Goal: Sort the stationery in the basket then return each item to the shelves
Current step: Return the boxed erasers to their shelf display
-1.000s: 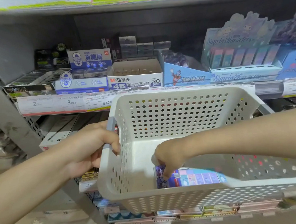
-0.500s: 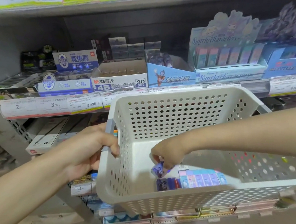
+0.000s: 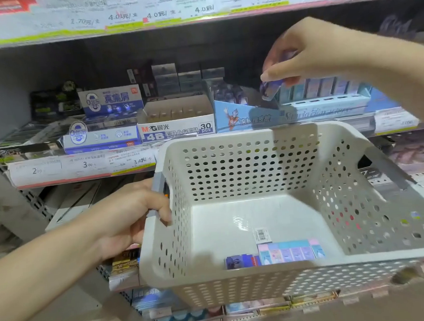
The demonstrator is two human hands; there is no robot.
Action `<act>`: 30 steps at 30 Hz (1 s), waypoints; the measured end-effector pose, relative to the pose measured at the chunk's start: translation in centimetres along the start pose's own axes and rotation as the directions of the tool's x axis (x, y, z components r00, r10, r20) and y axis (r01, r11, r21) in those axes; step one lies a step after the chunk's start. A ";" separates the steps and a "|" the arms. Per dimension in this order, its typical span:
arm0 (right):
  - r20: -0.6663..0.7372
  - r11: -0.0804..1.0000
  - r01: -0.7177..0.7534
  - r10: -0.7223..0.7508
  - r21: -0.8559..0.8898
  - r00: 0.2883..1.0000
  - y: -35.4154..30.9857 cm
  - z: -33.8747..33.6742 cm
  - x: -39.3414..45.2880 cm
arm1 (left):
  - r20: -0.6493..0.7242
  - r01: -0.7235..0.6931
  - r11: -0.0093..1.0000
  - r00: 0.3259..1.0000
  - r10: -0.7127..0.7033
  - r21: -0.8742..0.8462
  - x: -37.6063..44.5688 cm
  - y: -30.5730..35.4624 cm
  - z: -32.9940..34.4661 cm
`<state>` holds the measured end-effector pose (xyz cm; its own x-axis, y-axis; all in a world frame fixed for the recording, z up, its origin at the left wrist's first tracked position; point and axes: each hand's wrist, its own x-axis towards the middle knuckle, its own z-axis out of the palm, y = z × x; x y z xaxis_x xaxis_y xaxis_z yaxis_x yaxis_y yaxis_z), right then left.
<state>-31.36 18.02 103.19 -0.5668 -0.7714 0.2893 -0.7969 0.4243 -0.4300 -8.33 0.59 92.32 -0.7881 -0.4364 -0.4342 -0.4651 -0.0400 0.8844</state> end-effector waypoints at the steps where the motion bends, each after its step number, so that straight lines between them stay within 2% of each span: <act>1: -0.018 0.999 -0.011 0.011 -0.037 1.000 0.4 0.3 0.7 | 0.003 -0.012 1.000 1.000 0.012 0.009 0.0 0.0 -0.1; 4: 0.104 0.975 -0.032 0.056 -0.220 0.993 1.2 1.5 2.9 | 0.022 -0.043 0.998 0.999 0.042 0.042 0.1 -0.1 -0.4; 7: 0.234 0.937 0.013 0.074 -0.349 0.969 1.3 2.5 4.3 | 0.044 -0.051 0.998 0.998 0.049 0.045 0.2 0.0 -0.5; 9: 0.290 0.936 0.035 0.073 -0.350 0.954 1.0 2.7 4.8 | 0.058 -0.058 0.997 0.997 0.055 0.046 0.2 0.2 -0.3; 13: 0.409 0.969 -0.037 0.139 -0.246 0.902 0.8 2.1 5.7 | 0.065 -0.060 0.997 0.996 0.057 0.055 0.4 0.3 0.5; 19: 0.332 0.943 0.030 0.087 -0.332 0.939 2.0 1.6 5.6 | 0.037 -0.042 0.998 0.998 0.041 0.045 0.6 0.9 2.6; 21: 0.315 0.957 0.034 0.062 -0.289 0.947 2.7 1.5 5.4 | 0.026 -0.033 0.999 0.999 0.033 0.020 0.7 1.1 3.4; 23: 0.359 0.974 0.041 0.044 -0.225 0.932 3.0 1.5 5.5 | 0.013 -0.029 1.000 0.999 0.030 -0.004 0.9 1.1 4.1; 25: 0.387 0.971 0.061 0.035 -0.233 0.921 3.2 1.7 5.7 | -0.002 -0.041 0.999 0.999 0.041 -0.018 1.1 1.0 4.5; 30: 0.312 0.953 0.163 -0.079 -0.255 0.947 4.5 2.8 6.1 | -0.003 -0.064 0.998 0.998 0.064 -0.024 1.2 1.0 5.4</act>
<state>-37.82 13.92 100.59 -0.4087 -0.9118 0.0407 -0.9053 0.3993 -0.1449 -11.96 4.90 91.75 -0.8147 -0.4411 -0.3763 -0.4040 -0.0336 0.9141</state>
